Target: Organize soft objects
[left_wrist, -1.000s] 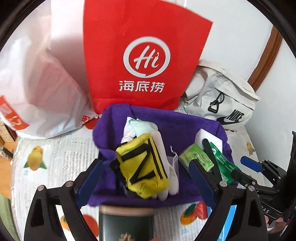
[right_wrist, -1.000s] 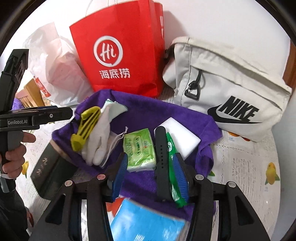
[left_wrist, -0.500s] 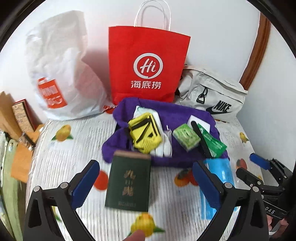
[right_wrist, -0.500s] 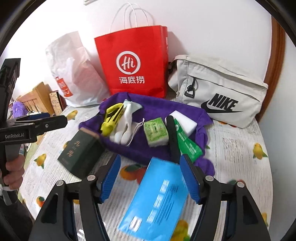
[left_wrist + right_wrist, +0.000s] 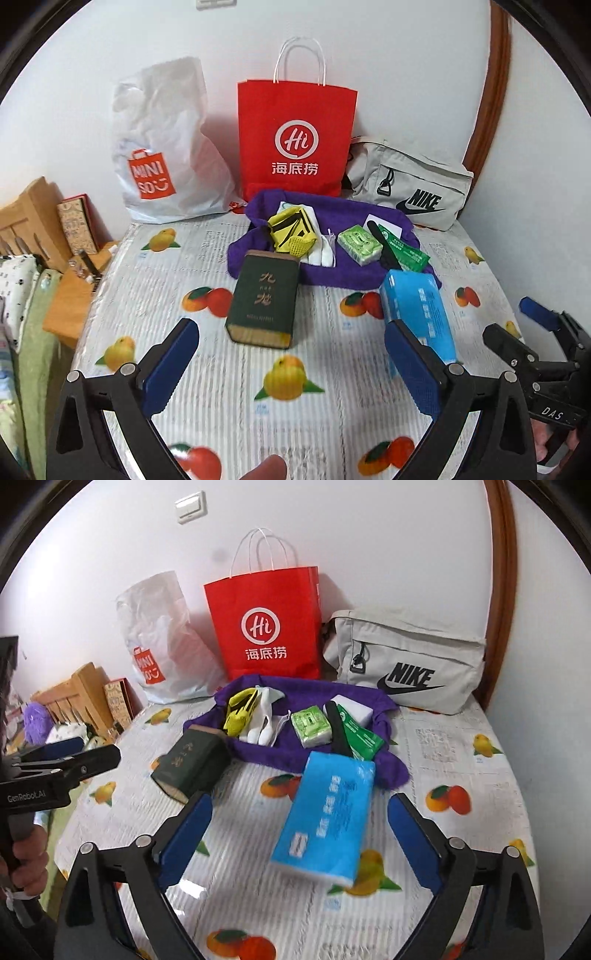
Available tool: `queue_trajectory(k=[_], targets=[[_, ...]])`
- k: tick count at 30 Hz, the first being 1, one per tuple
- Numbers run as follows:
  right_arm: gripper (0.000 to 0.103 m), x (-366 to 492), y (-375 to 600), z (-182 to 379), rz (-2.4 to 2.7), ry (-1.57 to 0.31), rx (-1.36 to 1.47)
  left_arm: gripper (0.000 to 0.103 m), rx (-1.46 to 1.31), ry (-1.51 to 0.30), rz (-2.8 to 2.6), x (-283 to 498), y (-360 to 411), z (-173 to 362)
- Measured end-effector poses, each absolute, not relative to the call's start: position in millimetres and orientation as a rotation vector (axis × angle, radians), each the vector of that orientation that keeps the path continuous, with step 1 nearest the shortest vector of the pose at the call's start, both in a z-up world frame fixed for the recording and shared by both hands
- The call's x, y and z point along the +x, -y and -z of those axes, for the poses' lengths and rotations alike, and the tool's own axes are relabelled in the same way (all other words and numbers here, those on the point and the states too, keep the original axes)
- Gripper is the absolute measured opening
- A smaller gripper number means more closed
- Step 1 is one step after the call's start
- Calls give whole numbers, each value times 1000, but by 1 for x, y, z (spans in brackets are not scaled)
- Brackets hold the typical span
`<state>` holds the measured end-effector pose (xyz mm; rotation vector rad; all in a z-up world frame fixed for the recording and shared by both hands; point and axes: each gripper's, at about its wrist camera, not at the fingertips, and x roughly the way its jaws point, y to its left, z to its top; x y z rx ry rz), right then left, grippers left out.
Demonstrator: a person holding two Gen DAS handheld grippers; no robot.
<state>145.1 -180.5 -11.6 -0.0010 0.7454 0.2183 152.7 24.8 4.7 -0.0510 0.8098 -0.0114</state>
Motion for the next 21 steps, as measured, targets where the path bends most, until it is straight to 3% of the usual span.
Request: queue_trajectory(k=[21], targets=[[99, 27, 200, 12, -177, -718, 48, 103, -23, -728, 3, 33, -5, -3]])
